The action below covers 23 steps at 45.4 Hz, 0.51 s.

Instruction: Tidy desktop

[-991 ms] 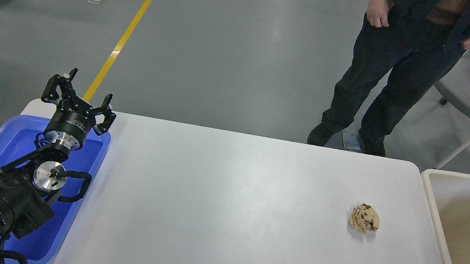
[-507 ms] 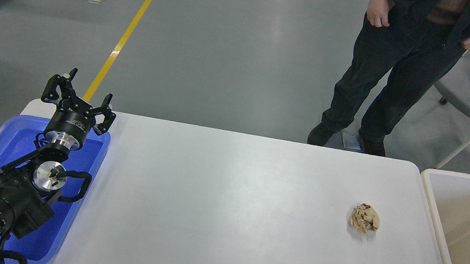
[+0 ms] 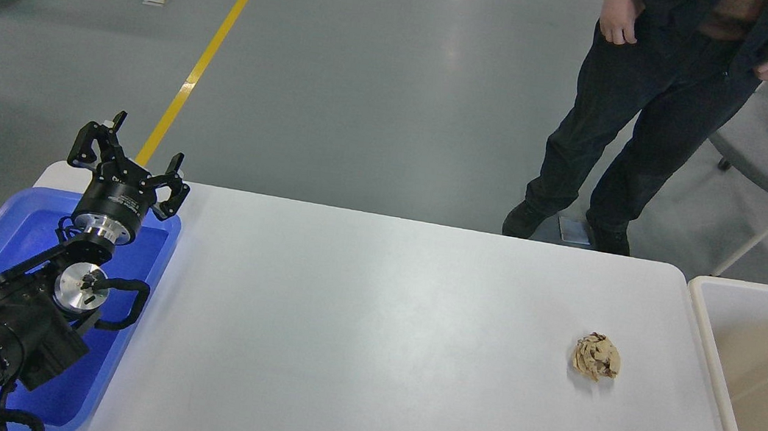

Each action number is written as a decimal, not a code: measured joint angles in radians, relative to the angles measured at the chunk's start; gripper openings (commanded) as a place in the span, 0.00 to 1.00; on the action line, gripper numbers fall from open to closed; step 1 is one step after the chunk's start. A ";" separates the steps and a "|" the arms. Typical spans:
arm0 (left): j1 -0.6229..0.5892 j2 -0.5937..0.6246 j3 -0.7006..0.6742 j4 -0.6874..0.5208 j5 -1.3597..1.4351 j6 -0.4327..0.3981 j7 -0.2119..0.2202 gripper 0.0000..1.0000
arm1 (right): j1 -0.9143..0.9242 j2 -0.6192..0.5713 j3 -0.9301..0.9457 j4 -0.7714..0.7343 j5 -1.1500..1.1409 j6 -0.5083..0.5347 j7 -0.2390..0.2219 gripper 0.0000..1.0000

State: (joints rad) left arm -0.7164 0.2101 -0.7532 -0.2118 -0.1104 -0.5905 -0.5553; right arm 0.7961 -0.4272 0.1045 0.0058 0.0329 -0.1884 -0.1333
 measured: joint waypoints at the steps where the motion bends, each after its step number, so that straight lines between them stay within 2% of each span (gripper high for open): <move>1: 0.000 0.000 0.000 0.000 0.000 0.000 0.000 1.00 | 0.011 0.000 0.001 0.004 0.000 0.000 0.002 1.00; 10: 0.000 0.000 0.000 0.000 0.000 0.000 0.000 1.00 | 0.116 -0.017 0.085 0.090 0.009 0.003 0.027 1.00; 18: 0.000 0.000 0.000 0.000 0.000 0.000 0.000 1.00 | 0.177 -0.039 0.310 0.237 0.023 0.020 0.038 1.00; 23: 0.000 0.000 0.000 0.000 0.000 0.000 0.000 1.00 | 0.196 -0.033 0.476 0.318 0.038 0.066 0.042 1.00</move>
State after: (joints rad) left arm -0.7164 0.2101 -0.7532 -0.2117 -0.1104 -0.5906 -0.5553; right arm 0.9925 -0.4601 0.5801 0.3238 0.0713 -0.1225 -0.0917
